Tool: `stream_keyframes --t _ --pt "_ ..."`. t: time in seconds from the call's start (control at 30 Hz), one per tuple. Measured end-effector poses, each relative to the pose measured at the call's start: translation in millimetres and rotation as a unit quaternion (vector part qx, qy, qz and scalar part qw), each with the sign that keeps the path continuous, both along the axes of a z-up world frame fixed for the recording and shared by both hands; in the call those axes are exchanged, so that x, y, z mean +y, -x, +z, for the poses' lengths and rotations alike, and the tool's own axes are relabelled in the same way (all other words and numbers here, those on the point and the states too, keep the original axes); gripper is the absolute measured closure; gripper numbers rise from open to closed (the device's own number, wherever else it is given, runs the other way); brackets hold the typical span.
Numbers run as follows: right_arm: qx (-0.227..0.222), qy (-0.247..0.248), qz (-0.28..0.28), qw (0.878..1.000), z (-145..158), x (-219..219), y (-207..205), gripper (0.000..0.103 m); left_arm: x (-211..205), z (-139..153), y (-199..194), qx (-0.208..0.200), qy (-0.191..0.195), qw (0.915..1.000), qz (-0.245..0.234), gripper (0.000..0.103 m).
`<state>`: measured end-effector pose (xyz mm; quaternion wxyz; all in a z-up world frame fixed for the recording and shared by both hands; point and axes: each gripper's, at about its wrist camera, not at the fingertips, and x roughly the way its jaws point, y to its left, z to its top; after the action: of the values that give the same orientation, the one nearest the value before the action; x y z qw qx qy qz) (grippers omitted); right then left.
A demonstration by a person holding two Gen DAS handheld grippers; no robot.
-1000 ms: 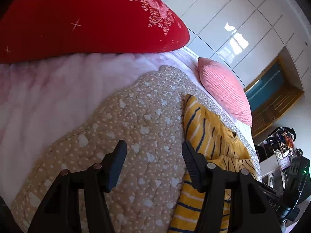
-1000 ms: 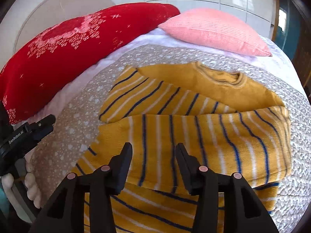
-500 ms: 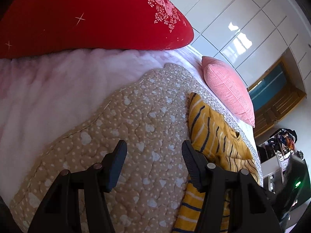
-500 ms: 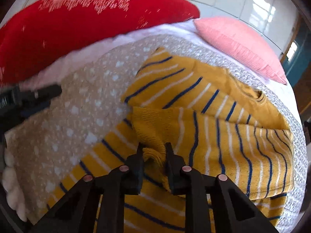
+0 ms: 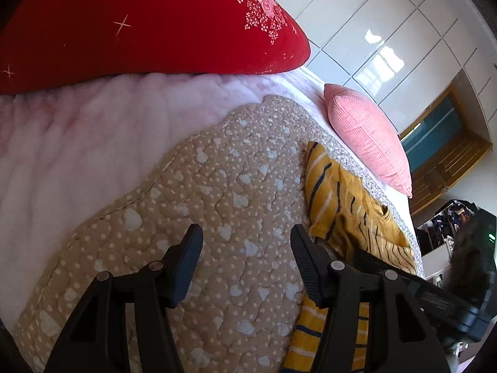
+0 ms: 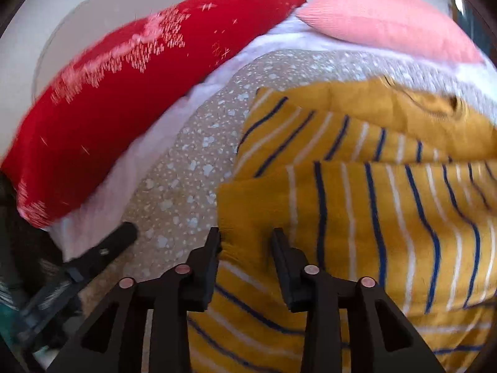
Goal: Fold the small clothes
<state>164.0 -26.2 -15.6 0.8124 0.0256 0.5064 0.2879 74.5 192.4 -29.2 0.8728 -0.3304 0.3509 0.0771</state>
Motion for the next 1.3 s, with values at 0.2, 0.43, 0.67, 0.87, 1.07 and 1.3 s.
stream_keyframes --t 0.2,0.43,0.67,0.87,1.07,1.3 --pt "-0.020 -0.045 -0.036 0.998 43.3 -95.8 44.0 0.053 -14.6 1.5 -1.8 -0.004 0.004 0.9994 -0.034 0.045" --pt "0.003 -0.063 -0.209 0.976 38.2 -286.0 116.8 0.038 -47.0 0.5 12.9 0.012 0.012 0.9962 -0.085 0.045" --pt "0.077 -0.154 -0.242 0.955 -22.9 -356.6 174.1 0.038 -86.1 -11.6 58.1 0.057 0.001 0.9890 -0.137 0.043" --pt "0.077 -0.254 -0.192 0.945 -41.6 -336.6 187.0 0.038 -111.1 -9.3 89.5 0.064 0.016 0.9808 -0.184 0.027" --pt "0.078 -0.267 -0.142 0.950 -47.9 -309.7 194.0 0.038 -122.5 -12.1 111.2 0.073 0.034 0.9782 -0.191 0.046" --pt "0.096 -0.295 -0.127 0.942 -59.7 -295.9 201.4 0.044 -127.8 -17.3 130.9 0.067 0.054 0.9751 -0.204 0.052"
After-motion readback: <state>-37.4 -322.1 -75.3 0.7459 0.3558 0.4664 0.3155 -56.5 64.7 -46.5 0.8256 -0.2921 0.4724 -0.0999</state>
